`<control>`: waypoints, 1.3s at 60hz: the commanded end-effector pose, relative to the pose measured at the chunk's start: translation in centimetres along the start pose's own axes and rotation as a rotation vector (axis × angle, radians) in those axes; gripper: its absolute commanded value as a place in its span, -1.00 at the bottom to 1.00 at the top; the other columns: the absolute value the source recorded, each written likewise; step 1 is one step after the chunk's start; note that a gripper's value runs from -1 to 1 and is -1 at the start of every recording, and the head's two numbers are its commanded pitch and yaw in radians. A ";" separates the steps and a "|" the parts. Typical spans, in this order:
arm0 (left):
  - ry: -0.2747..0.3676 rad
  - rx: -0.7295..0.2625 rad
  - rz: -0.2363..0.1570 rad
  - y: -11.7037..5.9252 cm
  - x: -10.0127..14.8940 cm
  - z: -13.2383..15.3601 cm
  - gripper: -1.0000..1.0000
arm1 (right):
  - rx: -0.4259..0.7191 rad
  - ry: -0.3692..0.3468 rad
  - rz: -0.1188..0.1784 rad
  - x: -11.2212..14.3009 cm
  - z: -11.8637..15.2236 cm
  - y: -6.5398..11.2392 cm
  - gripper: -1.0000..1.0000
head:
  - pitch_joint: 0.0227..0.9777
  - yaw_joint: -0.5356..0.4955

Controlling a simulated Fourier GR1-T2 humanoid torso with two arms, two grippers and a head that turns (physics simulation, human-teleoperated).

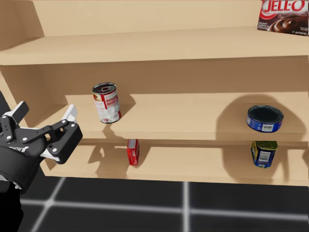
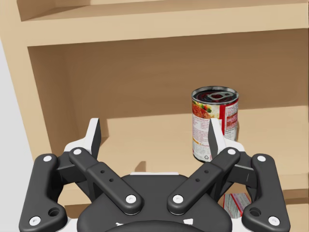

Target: Look through the shelves, find the gelatin box, and take it.

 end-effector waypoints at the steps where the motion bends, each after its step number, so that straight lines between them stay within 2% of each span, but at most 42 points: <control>1: 0.001 -0.004 -0.003 -0.1 0.0 0.0 -1.00 | 0.014 0.013 0.004 -0.3 0.1 0.4 -1.00 | 0.31 0.38; 15: -0.002 -0.012 0.003 -0.3 0.1 0.1 -1.00 | 0.020 0.023 0.009 -0.5 0.1 0.5 -1.00 | 0.42 0.44; 21: -0.009 -0.026 0.010 -1.0 0.4 0.4 -1.00 | 0.024 0.028 0.010 -0.6 0.1 0.7 -1.00 | 0.45 0.45; 24: -0.002 -0.038 0.022 -1.3 0.5 0.5 -1.00 | 0.023 0.030 0.010 -0.7 0.1 0.7 -1.00 | 0.45 0.46; 25: 0.014 -0.055 0.034 -1.7 0.6 0.7 -1.00 | 0.022 0.031 0.009 -0.7 0.1 0.7 -1.00 | 0.45 0.46; 27: 0.034 -0.070 0.034 -2.1 0.8 1.0 -1.00 | 0.021 0.031 0.010 -0.7 0.1 0.7 -1.00 | 0.45 0.46; 30: 0.060 -0.085 0.028 -2.6 1.2 1.4 -1.00 | 0.016 0.031 0.009 -0.7 0.1 0.6 -1.00 | 0.44 0.46; 31: 0.089 -0.092 0.012 -3.0 1.5 1.8 -1.00 | 0.014 0.032 0.008 -0.7 0.1 0.6 -1.00 | 0.45 0.45; 33: 0.081 -0.084 0.016 -3.4 1.7 2.1 -1.00 | 0.012 0.032 0.008 -0.7 0.2 0.6 -1.00 | 0.45 0.45; 34: 0.072 -0.084 0.006 -3.5 1.8 2.2 -1.00 | 0.010 0.032 0.007 -0.7 0.2 0.6 -1.00 | 0.45 0.45; 35: 0.054 -0.087 -0.028 -3.9 2.0 2.7 -1.00 | 0.007 0.032 0.005 -0.7 0.2 0.5 -1.00 | 0.45 0.44; 37: 0.048 -0.071 -0.053 -4.1 2.0 2.9 -1.00 | 0.007 0.033 0.005 -0.7 0.2 0.5 -1.00 | 0.45 0.44; 42: 0.103 -0.087 -0.021 -4.6 2.3 4.0 -1.00 | 0.001 0.036 0.004 -0.8 0.3 0.5 -1.00 | 0.45 0.42; 46: 0.124 -0.087 -0.011 -4.8 2.3 4.9 -1.00 | -0.001 0.036 0.003 -0.9 0.3 0.5 -1.00 | 0.45 0.42; 49: 0.128 -0.076 -0.020 -4.9 2.2 5.4 -1.00 | -0.001 0.038 0.002 -0.9 0.3 0.5 -1.00 | 0.45 0.42; 57: 0.139 -0.091 -0.030 -5.4 0.8 7.0 -1.00 | -0.004 0.036 0.000 -0.9 0.3 0.4 -1.00 | 0.45 0.42; 61: 0.160 -0.114 0.002 -5.5 0.0 7.3 -1.00 | -0.003 0.035 0.000 -0.9 0.3 0.4 -1.00 | 0.45 0.42; 65: 0.171 -0.116 -0.011 -5.8 -1.3 7.5 -1.00 | -0.003 0.033 0.000 -0.9 0.2 0.4 -1.00 | 0.45 0.41; 71: 0.210 -0.115 0.018 -6.0 -2.8 7.2 -1.00 | -0.002 0.033 -0.001 -0.9 0.3 0.3 -1.00 | 0.45 0.41; 72: 0.227 -0.110 0.033 -6.1 -3.3 6.9 -1.00 | -0.003 0.033 -0.001 -0.9 0.3 0.3 -1.00 | 0.45 0.41; 78: 0.259 -0.105 0.042 -6.5 -4.8 6.1 -1.00 | -0.001 0.034 -0.001 -0.9 0.2 0.3 -1.00 | 0.46 0.42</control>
